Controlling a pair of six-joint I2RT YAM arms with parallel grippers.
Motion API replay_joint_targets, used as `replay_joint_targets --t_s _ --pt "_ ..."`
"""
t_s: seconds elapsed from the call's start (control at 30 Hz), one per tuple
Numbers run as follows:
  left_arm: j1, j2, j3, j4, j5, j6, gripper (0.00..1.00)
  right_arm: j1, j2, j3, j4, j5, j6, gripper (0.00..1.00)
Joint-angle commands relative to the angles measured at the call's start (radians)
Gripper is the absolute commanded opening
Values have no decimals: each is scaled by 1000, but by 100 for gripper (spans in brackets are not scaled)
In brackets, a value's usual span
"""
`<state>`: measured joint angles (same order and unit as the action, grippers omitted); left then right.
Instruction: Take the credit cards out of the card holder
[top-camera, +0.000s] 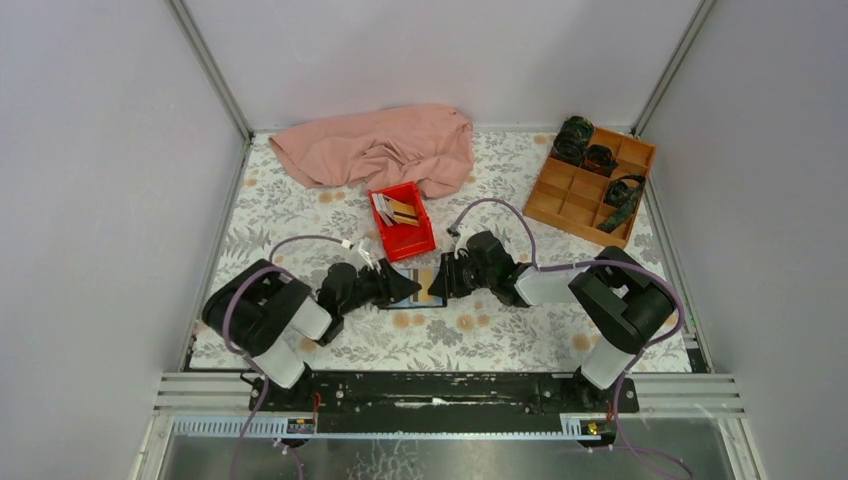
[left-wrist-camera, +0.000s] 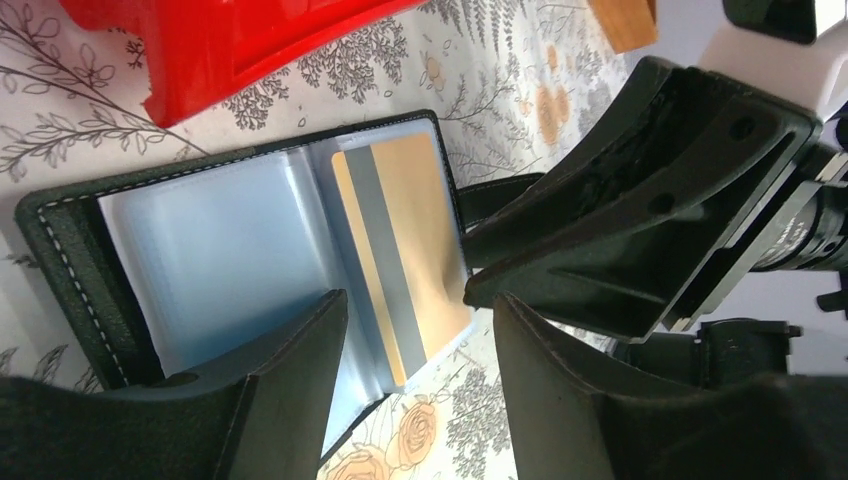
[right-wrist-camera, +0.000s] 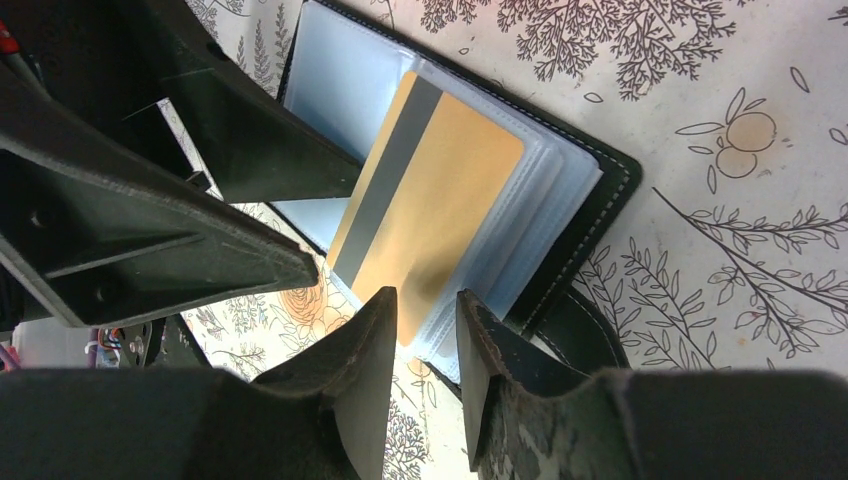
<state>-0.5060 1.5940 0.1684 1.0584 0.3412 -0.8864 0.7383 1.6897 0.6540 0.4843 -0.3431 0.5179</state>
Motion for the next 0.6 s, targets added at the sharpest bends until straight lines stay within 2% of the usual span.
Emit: replay_joint_targets --t_s 0.0,0.2,0.4,0.57 --pt "11 145 -9 215 39 -62 63 -4 12 36 32 -19 -11 36" --pt "20 286 -40 490 95 -183 58 -4 13 33 27 -11 -15 36" --pt "24 278 -45 518 127 -196 57 -4 21 37 16 1 -18 36" --pt "25 270 -37 531 156 -219 54 -4 40 45 4 5 -15 31"
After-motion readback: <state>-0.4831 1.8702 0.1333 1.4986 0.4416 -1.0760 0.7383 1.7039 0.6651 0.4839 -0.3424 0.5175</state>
